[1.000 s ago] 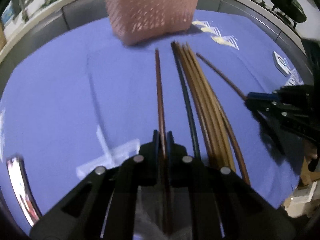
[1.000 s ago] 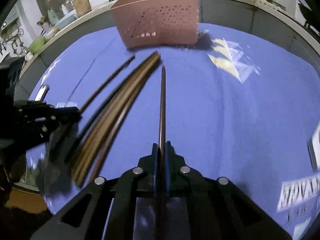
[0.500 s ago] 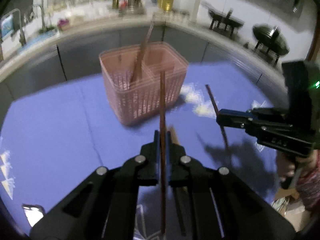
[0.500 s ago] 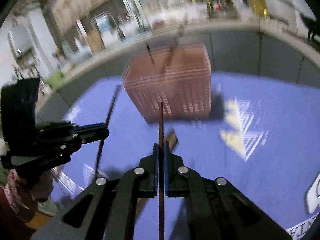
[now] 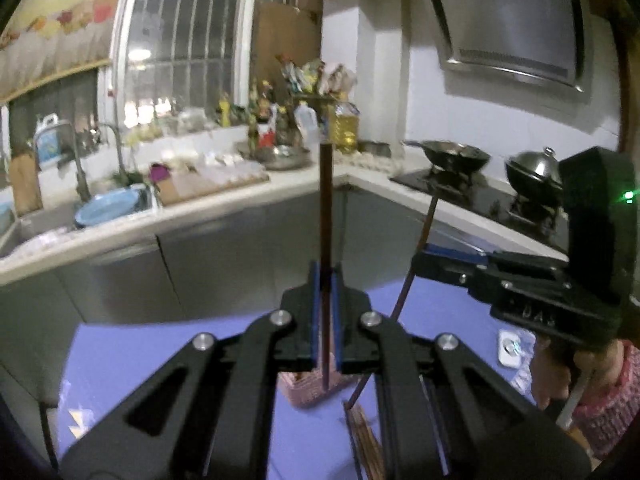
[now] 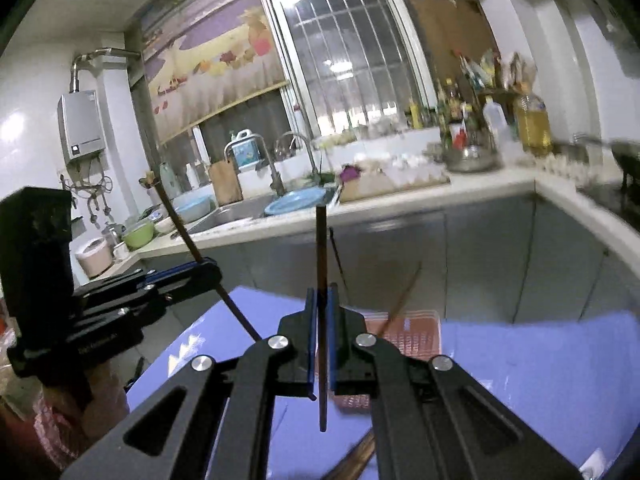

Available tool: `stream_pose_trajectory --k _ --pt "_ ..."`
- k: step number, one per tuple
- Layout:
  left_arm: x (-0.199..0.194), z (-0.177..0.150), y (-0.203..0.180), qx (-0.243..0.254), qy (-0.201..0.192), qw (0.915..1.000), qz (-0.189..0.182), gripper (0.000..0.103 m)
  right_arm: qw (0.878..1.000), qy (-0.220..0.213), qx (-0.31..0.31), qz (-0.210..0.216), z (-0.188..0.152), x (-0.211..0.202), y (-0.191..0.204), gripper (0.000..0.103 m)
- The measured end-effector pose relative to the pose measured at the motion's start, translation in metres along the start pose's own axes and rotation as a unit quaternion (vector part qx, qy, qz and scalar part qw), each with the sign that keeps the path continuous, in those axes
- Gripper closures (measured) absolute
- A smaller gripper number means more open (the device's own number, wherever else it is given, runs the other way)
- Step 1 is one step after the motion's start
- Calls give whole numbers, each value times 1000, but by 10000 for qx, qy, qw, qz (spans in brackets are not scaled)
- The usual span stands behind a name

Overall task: Organize utensils
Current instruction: 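Raise both chopsticks upright over the pink caddy and open both tools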

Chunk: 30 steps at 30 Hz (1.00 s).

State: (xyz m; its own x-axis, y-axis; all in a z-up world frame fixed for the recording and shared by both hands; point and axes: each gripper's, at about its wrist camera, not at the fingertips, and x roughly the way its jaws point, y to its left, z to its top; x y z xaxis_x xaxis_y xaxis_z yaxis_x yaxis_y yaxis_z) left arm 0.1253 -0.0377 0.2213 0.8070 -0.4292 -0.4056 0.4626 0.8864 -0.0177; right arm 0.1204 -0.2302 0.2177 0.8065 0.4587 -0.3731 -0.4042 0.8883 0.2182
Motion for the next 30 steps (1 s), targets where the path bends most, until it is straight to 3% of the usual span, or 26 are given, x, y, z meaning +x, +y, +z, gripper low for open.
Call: stream_pose_trajectory --k 4,7,14,16,17,18,20,21,22,25,27,30 --pt "27 17 12 20 24 9997 259 98 9998 -51 -117 -171 29 29 -1 98" --pt "56 14 21 -28 271 9989 370 98 9994 41 -150 -303 29 53 -3 98" --pt "116 -34 33 -82 968 9936 568 96 9976 429 -61 -539 -27 111 -30 98" --pt "127 -52 36 -103 1209 9904 667 67 9966 592 265 -515 -41 119 -45 96" --pt "127 -55 37 -119 1203 9903 686 59 9964 574 410 -475 -45 117 -49 96" --pt "122 -60 39 -144 1122 9907 750 57 9959 462 646 -429 -46 112 -59 93" --pt "112 -67 43 -233 1044 9911 787 54 9947 202 910 -442 -48 97 -71 76" --pt "108 -69 45 -290 1021 9914 772 54 9937 55 1020 -471 -50 88 -77 56" --pt "100 -75 50 -406 967 9917 748 54 9926 -84 1101 -506 -52 80 -83 45" --pt "89 -92 59 -663 959 9905 733 54 9872 -118 1492 -544 -72 66 -109 44" --pt "91 -106 64 -891 1158 9873 624 54 9798 115 1933 -508 -92 70 -130 44" --pt "111 -127 63 -1059 1649 9798 405 64 9637 695 2539 -439 -125 92 -150 44"
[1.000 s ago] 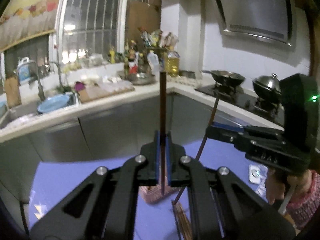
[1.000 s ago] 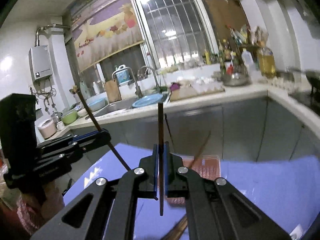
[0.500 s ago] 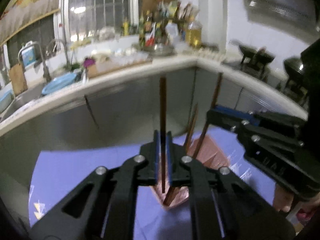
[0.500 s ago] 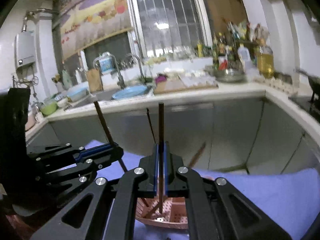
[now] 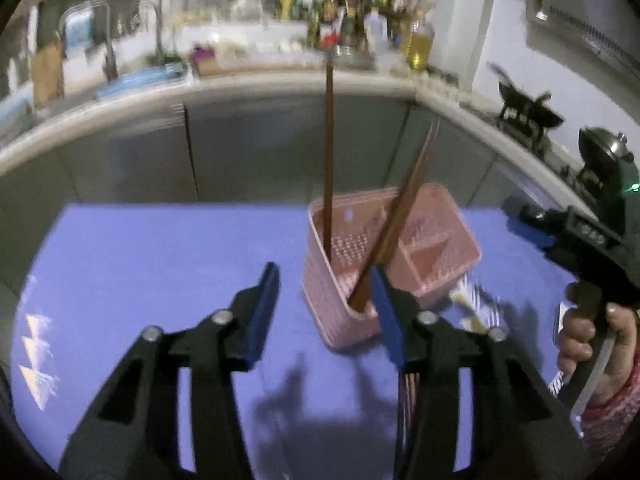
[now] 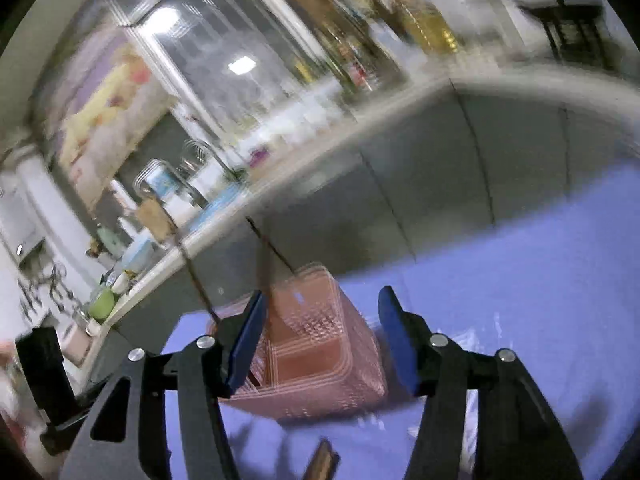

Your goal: Organize utensils

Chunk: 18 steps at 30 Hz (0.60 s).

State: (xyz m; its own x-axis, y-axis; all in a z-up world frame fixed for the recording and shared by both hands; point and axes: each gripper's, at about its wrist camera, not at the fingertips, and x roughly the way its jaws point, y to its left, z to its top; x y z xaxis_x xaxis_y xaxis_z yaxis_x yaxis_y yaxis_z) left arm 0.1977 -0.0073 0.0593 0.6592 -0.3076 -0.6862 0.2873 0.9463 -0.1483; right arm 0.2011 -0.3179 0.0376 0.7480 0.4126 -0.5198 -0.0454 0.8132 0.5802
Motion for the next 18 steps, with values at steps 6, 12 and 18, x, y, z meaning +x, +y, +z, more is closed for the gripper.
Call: stream_pose_trajectory --k 6,12,18 --pt "30 -2 -2 -97 414 9990 -138 72 9966 692 332 296 -23 35 -4 44" --pt "34 2 -5 14 497 9986 -161 84 9934 936 285 599 -47 21 19 44" --pt "1 -12 -8 112 286 9994 -148 84 9985 388 -320 206 -68 -24 37 44"
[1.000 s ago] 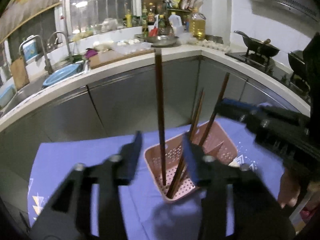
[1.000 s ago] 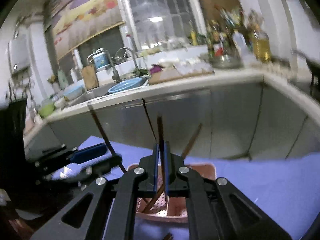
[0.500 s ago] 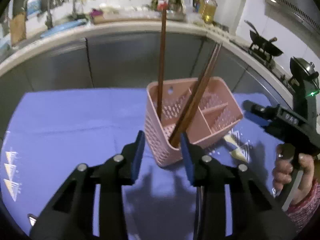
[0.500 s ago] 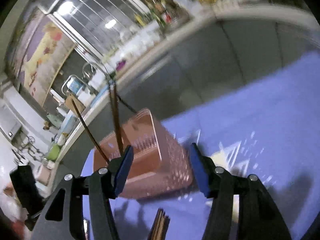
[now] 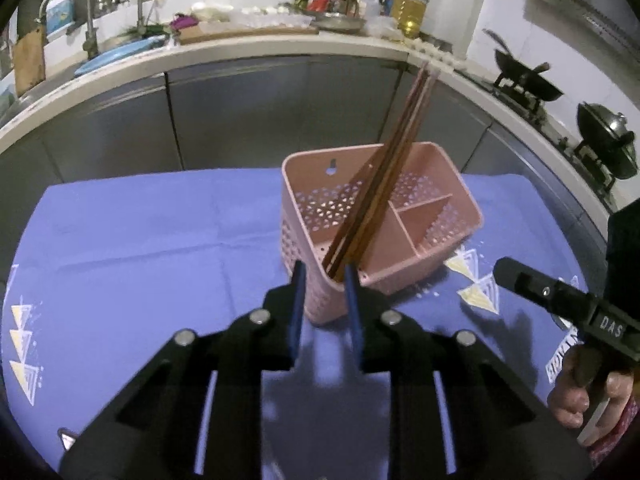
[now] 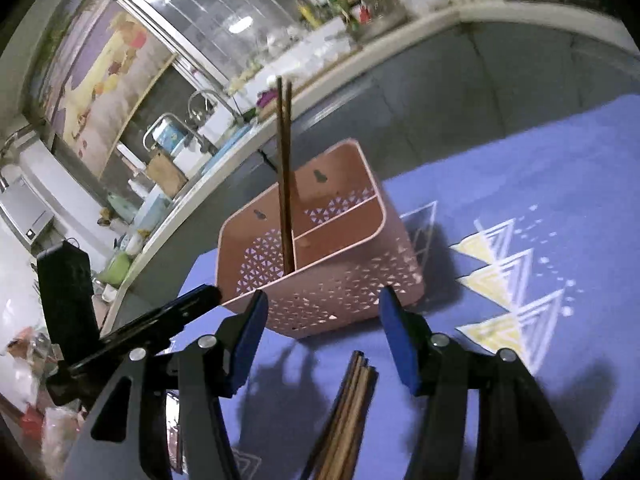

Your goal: Organize utensils

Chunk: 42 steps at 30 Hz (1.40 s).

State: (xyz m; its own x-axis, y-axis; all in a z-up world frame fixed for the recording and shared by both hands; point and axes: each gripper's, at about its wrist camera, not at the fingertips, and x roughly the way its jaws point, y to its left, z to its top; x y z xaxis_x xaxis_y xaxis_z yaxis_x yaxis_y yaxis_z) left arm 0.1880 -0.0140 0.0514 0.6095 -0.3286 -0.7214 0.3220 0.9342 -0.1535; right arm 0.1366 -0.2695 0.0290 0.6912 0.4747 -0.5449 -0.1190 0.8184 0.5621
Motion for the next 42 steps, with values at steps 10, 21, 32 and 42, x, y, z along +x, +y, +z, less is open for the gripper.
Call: stream_pose_trajectory --k 10,21,32,42 --pt "-17 -133 -42 561 814 9909 -908 84 9838 1137 -1163 -748 -132 -5 18 69" --pt "-2 -190 -63 922 1068 9890 -442 89 9658 1222 -1892 -1283 -182 -12 37 74" --pt "2 -190 -75 1099 902 9898 81 97 9644 1086 -1886 -1499 -177 -20 25 86" --pt "-17 -206 -52 859 876 9922 233 98 9775 1097 -1252 -1300 -180 -39 3 99"
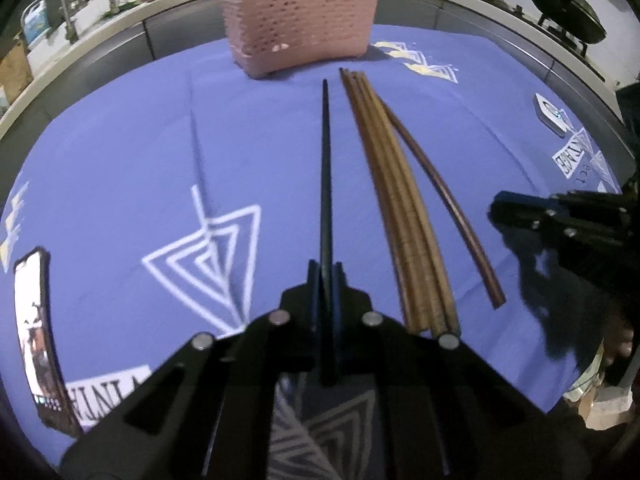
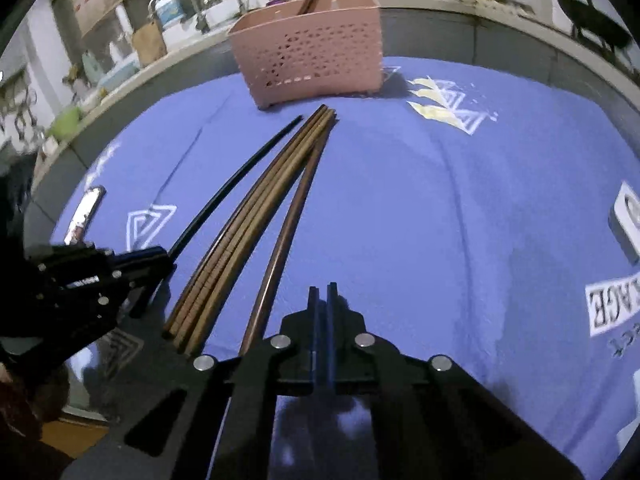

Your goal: Organize utensils

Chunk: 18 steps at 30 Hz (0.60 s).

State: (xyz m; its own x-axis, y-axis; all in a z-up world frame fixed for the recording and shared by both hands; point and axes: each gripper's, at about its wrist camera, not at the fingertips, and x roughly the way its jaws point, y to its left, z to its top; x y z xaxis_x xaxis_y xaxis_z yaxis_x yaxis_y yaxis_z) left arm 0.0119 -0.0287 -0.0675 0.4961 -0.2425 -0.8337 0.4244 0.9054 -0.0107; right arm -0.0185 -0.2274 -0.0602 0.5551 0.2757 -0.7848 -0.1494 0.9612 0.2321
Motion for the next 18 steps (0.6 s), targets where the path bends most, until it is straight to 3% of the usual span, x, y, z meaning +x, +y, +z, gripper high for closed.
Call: stream_pose_trajectory --k 14,18 --pt "-5 -8 3 -271 -78 9994 220 96 9996 -111 95 222 -4 -5 25 96" --pt "-5 -9 3 -300 -98 9993 217 96 9997 -156 138 136 -5 -6 26 83"
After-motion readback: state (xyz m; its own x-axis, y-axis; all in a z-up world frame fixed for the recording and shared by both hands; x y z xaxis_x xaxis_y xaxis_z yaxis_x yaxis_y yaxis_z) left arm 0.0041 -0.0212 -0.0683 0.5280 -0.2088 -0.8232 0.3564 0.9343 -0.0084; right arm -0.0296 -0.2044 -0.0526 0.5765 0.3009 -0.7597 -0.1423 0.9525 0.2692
